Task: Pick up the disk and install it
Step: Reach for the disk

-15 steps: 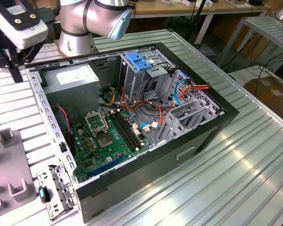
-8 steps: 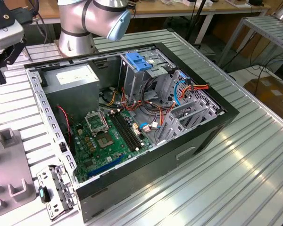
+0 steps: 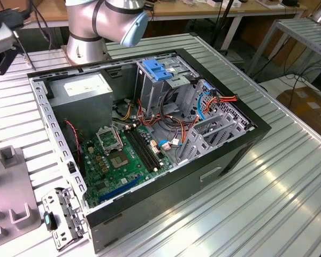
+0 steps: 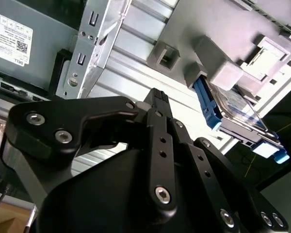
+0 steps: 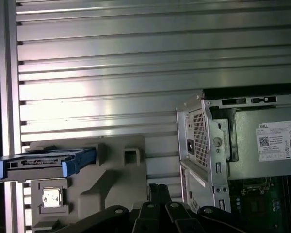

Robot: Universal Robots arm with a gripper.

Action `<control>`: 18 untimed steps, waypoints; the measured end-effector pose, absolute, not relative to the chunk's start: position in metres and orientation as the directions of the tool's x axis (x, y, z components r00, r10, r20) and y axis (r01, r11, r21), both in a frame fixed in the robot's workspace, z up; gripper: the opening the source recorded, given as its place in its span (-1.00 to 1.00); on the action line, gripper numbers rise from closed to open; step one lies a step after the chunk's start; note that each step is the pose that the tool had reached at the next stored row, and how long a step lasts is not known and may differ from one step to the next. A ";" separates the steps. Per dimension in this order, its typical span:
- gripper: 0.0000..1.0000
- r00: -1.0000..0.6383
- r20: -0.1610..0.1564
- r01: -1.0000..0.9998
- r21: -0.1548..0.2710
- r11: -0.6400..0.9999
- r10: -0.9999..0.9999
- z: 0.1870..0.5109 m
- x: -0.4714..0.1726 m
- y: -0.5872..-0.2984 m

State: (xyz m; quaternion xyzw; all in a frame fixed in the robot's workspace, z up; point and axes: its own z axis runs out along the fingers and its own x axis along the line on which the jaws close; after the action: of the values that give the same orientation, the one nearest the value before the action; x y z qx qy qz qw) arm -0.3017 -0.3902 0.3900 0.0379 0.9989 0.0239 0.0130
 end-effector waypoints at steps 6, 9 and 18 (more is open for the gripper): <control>-0.79 -0.997 -0.024 0.075 0.049 0.996 0.076 0.390 -0.332 -0.389; -0.79 -0.997 -0.024 0.075 0.049 0.996 0.076 0.390 -0.332 -0.389; -0.79 -0.998 -0.024 0.050 0.049 0.998 0.051 0.389 -0.349 -0.379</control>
State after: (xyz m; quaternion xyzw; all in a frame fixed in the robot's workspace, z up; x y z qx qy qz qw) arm -0.3492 -0.3789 0.3888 0.0254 0.9993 0.0242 0.0126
